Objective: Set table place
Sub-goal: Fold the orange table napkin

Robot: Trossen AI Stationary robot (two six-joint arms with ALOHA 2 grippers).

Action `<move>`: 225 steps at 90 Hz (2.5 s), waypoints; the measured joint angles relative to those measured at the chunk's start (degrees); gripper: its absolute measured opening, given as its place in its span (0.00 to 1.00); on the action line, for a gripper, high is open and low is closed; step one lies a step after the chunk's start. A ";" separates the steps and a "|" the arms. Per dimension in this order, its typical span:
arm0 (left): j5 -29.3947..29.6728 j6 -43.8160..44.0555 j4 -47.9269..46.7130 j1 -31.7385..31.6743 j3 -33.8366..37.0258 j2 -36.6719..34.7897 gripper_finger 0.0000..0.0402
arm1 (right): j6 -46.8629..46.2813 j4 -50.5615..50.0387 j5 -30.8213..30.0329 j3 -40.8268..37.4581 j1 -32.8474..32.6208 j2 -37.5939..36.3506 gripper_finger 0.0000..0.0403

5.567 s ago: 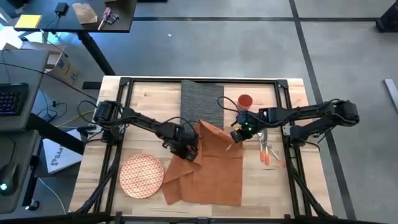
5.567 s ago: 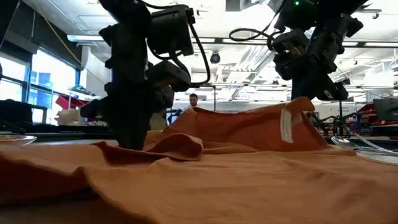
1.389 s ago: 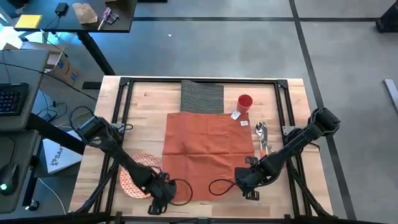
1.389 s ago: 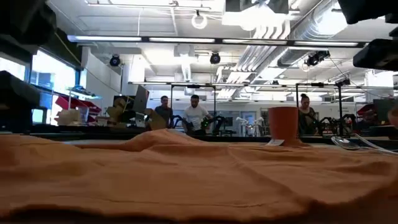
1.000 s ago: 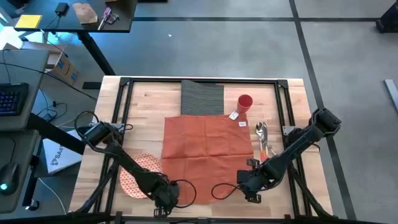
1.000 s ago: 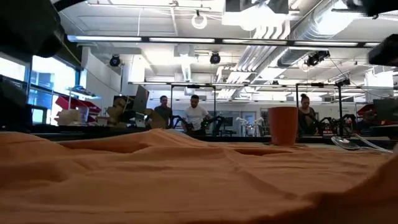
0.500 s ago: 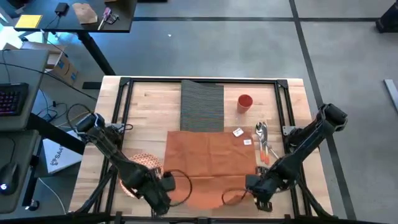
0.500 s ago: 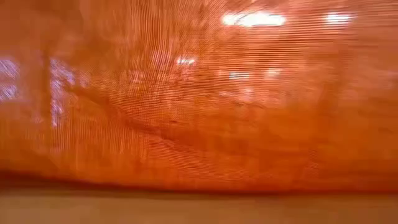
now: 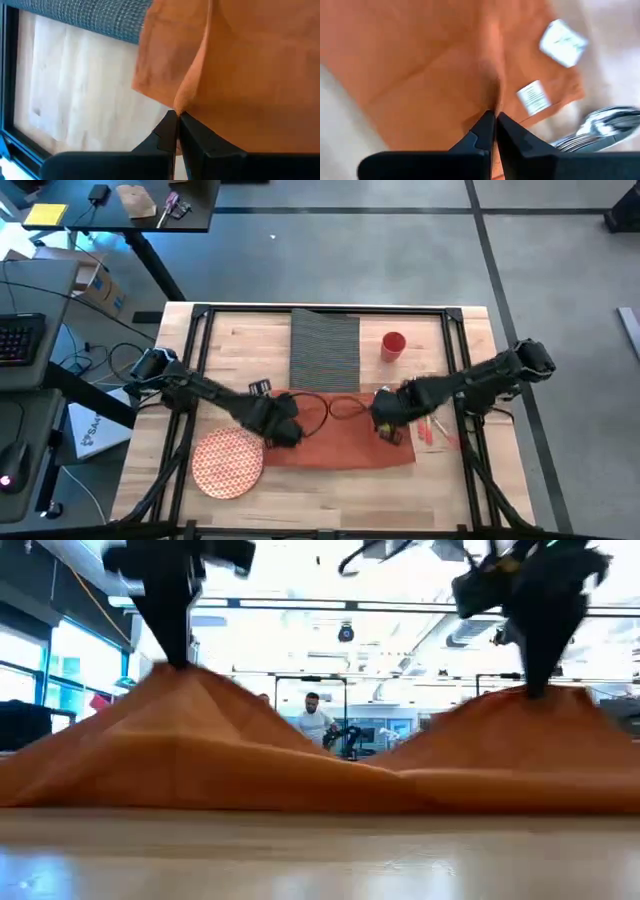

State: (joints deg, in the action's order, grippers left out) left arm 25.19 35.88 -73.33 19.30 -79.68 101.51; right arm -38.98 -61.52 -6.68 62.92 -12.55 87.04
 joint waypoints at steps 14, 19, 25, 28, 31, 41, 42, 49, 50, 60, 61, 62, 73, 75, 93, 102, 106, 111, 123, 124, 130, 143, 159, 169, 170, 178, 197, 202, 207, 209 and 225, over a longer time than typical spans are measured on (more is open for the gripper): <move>4.24 -5.12 2.68 -3.90 2.93 0.00 0.00 | 3.37 -0.39 -0.79 0.00 6.27 0.02 0.00; 5.46 -6.76 3.36 -4.78 3.04 -0.07 0.00 | 4.40 -0.20 -0.81 0.00 8.06 0.09 0.00; 6.72 -8.57 3.78 -5.51 3.06 -0.50 0.00 | 4.65 -0.54 -0.80 0.00 9.96 0.15 0.00; 6.94 -9.02 3.94 -5.72 3.06 -1.14 0.00 | 4.74 -0.96 -0.65 -0.01 10.75 0.21 0.00; 6.87 -9.14 4.04 -5.90 3.02 -1.77 0.00 | 4.76 -1.14 -0.06 -0.02 11.41 0.22 0.00; 6.18 -7.20 2.95 -5.71 2.11 -5.11 0.00 | 3.38 -2.73 2.56 0.40 12.65 0.20 0.00; 6.18 -6.97 3.01 -5.61 2.07 -5.60 0.00 | 3.06 -3.21 2.73 0.55 12.64 0.17 0.00; 6.77 -4.73 3.16 -4.96 2.10 -8.54 0.00 | 0.70 -4.50 3.37 1.93 12.41 -0.20 0.00; 6.96 -4.58 3.33 -4.90 2.26 -8.91 0.00 | 0.18 -4.46 3.36 2.04 12.40 -0.24 0.00; 6.80 -5.74 7.94 -5.76 6.95 -10.41 0.00 | -0.66 -4.10 2.81 1.27 12.84 0.07 0.00; 6.55 -5.83 8.48 -5.95 7.55 -10.41 0.00 | -0.44 -3.85 2.76 1.08 12.99 0.14 0.00; 6.20 -5.91 9.04 -6.12 8.17 -10.40 0.00 | -0.23 -3.54 2.71 0.88 13.15 0.22 0.00; 1.17 -4.69 13.62 -7.83 14.38 -9.61 0.00 | 0.71 0.11 2.56 -2.71 15.07 0.42 0.00; 0.47 -3.85 13.89 -7.97 15.29 -9.45 0.00 | 0.82 0.75 2.78 -3.34 15.38 0.42 0.00; 0.55 1.91 15.88 -8.09 19.26 -8.99 0.00 | 0.91 5.39 2.13 -8.02 16.43 0.46 0.00; 1.45 2.02 17.00 -8.25 19.28 -9.03 0.00 | 0.99 7.68 0.69 -9.50 16.44 0.46 0.01; 1.29 2.50 17.61 -8.58 19.28 -9.01 0.00 | 0.96 8.86 0.61 -10.22 16.69 0.44 0.03; 0.43 3.83 17.92 -9.43 19.28 -9.01 0.01 | 0.90 9.75 0.41 -10.90 16.90 0.46 0.06; -2.24 7.66 17.49 -11.66 19.28 -9.18 0.07 | 0.46 8.99 -3.69 -10.97 17.18 0.41 0.18; -2.36 7.94 17.38 -11.82 19.27 -9.26 0.07 | 0.47 8.58 -4.22 -10.81 17.21 0.34 0.19; -2.41 9.34 16.08 -12.83 18.59 -9.69 0.11 | 0.49 6.85 -8.45 -9.53 17.34 -0.47 0.26; -1.11 9.58 12.48 -14.15 14.91 -10.08 0.20 | 3.44 4.23 -13.38 -7.17 17.86 -2.61 0.37; -3.12 5.62 9.55 -13.99 8.61 -10.10 0.25 | 11.42 4.47 -4.70 -7.36 17.13 -7.36 0.43; -13.69 5.18 15.89 -12.64 7.58 -10.20 0.26 | 19.72 6.82 9.46 -11.17 15.07 -10.71 0.43; -15.27 5.09 16.90 -12.53 7.72 -10.20 0.25 | 19.97 7.22 10.67 -11.77 14.79 -10.97 0.43; -26.75 6.82 26.39 -11.26 10.27 -9.43 0.24 | 19.16 10.04 18.56 -17.13 12.37 -12.25 0.41; -33.79 22.03 40.61 -5.78 16.54 -4.15 0.17 | -1.59 18.93 19.95 -25.99 5.28 -11.75 0.27; -33.68 24.79 41.35 -4.31 17.04 -2.11 0.15 | -6.48 21.48 19.40 -26.88 3.24 -11.12 0.21; -32.79 26.73 41.25 -3.01 17.12 -0.03 0.14 | -9.68 24.82 18.32 -27.33 0.67 -10.28 0.14; -32.38 27.20 41.29 -2.53 17.10 0.91 0.13 | -10.98 25.90 17.76 -27.40 -0.32 -9.76 0.11; -32.78 26.95 42.03 -1.00 16.72 6.99 0.08 | -22.81 29.77 14.69 -26.74 -8.05 -3.19 0.02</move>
State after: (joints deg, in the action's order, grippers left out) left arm -7.59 62.83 -31.31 18.30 -62.96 108.51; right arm -61.78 -31.75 8.01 36.18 -20.60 83.85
